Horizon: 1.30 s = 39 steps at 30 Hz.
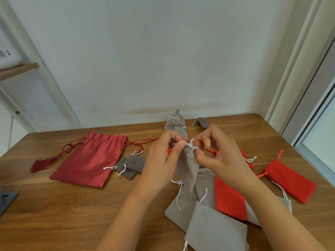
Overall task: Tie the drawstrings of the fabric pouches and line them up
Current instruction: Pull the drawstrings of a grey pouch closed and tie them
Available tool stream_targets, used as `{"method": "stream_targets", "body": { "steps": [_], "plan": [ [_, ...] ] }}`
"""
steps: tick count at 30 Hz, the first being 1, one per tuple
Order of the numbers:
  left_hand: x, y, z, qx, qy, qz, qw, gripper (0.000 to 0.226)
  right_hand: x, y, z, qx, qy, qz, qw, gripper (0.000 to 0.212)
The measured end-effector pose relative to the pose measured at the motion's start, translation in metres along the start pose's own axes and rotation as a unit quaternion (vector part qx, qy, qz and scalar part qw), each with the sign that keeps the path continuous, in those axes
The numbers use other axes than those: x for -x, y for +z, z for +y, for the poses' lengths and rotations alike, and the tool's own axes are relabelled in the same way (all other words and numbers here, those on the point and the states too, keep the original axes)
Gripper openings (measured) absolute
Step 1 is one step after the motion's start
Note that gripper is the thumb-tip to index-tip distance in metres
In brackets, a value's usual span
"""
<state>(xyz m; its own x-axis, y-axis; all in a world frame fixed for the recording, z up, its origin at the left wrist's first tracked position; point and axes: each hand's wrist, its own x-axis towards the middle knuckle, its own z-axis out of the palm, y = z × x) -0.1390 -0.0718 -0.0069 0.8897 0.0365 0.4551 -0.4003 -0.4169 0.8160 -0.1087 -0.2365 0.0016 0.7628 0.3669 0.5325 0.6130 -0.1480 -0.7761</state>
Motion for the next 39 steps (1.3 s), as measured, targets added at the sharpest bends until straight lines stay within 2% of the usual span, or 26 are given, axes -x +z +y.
{"method": "stream_targets", "body": {
  "steps": [3,5,8,11,16,19,25,31,34,39],
  "plan": [
    [0.001,0.005,-0.002,-0.035,-0.002,0.016,0.999,0.011,-0.001,0.002,0.002,0.118,-0.034,-0.015,0.992,0.037],
    [0.003,0.011,-0.004,-0.053,-0.007,0.023,0.998,0.013,-0.001,0.003,0.003,0.138,-0.039,-0.017,0.989,0.033],
    [0.003,0.017,-0.004,-0.039,-0.044,0.023,0.998,0.016,0.001,0.004,0.002,0.045,0.000,-0.007,0.999,0.034],
    [0.000,0.017,-0.002,0.025,-0.076,0.029,0.996,0.018,0.001,0.007,0.001,-0.067,0.029,0.004,0.997,0.031],
    [0.001,0.014,0.000,0.135,-0.045,0.029,0.989,0.029,0.001,0.005,-0.007,-0.198,0.036,0.025,0.979,0.038],
    [0.001,0.013,0.000,0.155,-0.043,0.025,0.987,0.031,0.002,0.005,-0.011,-0.188,0.027,0.046,0.981,0.040],
    [0.002,0.015,0.003,0.138,-0.043,0.014,0.989,0.014,0.005,0.007,-0.014,-0.125,0.006,0.086,0.988,0.039],
    [0.004,0.013,0.002,0.120,-0.045,-0.002,0.992,0.011,0.005,0.000,-0.018,-0.090,-0.010,0.062,0.994,0.039],
    [0.004,0.015,0.003,0.100,-0.042,0.010,0.994,0.011,0.005,-0.001,-0.018,-0.083,-0.013,0.058,0.995,0.038],
    [0.005,0.016,0.008,0.052,0.006,0.044,0.998,0.010,0.006,0.010,-0.019,-0.108,0.010,0.103,0.989,0.041]
  ]
}}
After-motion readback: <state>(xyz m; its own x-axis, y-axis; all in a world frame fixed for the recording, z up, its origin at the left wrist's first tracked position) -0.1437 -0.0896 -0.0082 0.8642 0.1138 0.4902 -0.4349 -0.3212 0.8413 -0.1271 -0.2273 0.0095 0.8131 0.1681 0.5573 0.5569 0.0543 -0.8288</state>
